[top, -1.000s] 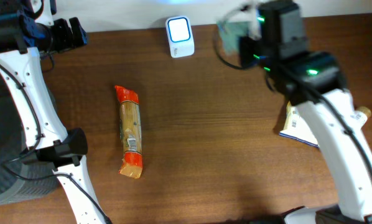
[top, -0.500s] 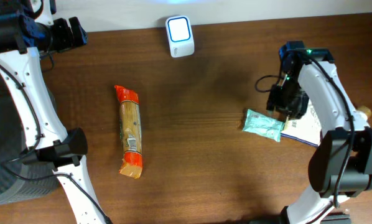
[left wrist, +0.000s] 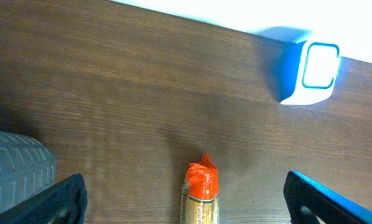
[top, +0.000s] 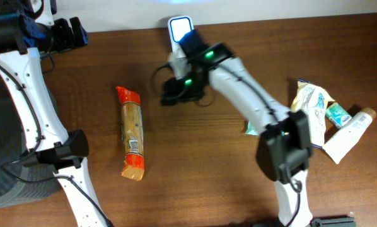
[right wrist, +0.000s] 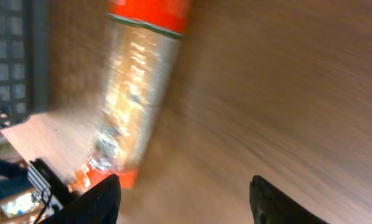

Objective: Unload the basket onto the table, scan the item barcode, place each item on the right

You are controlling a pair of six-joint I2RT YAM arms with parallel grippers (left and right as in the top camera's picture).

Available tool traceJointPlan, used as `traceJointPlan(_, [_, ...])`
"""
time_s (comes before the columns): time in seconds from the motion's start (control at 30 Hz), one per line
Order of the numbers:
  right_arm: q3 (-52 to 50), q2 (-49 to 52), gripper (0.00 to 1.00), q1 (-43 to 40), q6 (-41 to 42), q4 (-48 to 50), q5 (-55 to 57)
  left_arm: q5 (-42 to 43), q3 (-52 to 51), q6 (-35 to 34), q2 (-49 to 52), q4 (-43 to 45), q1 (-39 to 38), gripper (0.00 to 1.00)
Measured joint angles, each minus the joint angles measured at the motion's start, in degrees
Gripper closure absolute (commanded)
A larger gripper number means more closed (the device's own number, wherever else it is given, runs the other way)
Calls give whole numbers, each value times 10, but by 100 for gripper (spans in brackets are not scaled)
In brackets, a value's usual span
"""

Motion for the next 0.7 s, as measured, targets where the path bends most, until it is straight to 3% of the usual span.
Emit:
traceJointPlan(0.1, [-2, 59, 33, 109, 2, 108, -7, 0, 0, 0, 0, 0, 0, 1])
traceJointPlan(0.23, [-2, 85, 33, 170, 40, 143, 70, 0, 0, 0, 0, 0, 0, 1])
traceJointPlan(0.4, [-2, 93, 34, 115, 135, 147, 102, 0, 0, 0, 0, 0, 0, 1])
traceJointPlan(0.47, [-2, 117, 44, 93, 156, 158, 86, 0, 0, 0, 0, 1, 0, 1])
traceJointPlan(0.53, [-2, 152, 49, 95, 163, 193, 21, 0, 0, 0, 0, 0, 0, 1])
traceJointPlan(0.7, [-2, 170, 50, 108, 166, 228, -54, 0, 0, 0, 0, 0, 0, 1])
